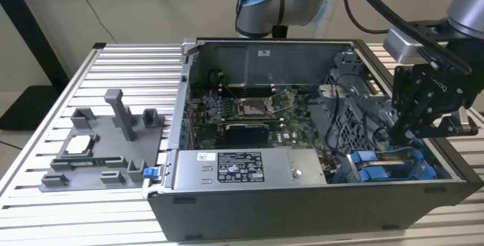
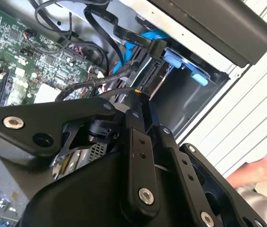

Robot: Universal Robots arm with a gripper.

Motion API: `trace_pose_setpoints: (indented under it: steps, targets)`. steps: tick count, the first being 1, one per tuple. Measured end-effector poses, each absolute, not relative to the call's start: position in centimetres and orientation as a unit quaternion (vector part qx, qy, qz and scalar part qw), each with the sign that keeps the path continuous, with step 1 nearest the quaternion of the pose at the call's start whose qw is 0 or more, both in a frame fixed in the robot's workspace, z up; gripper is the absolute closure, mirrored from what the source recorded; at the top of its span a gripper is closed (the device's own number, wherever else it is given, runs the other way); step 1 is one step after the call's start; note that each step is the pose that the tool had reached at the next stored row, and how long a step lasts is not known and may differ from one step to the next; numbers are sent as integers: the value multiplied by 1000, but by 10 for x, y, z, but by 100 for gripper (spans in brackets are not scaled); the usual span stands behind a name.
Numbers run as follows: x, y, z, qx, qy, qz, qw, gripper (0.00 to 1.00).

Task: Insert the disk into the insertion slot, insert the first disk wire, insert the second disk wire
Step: 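Insert the first disk wire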

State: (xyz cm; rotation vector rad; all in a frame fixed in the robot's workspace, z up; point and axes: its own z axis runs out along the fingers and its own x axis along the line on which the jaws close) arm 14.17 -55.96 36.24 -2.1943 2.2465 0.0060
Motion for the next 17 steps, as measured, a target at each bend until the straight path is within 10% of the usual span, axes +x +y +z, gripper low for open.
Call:
trace_pose_setpoints:
  steps: [17]
  targets:
    - [153,-561,353,-699,715,3,0,100]
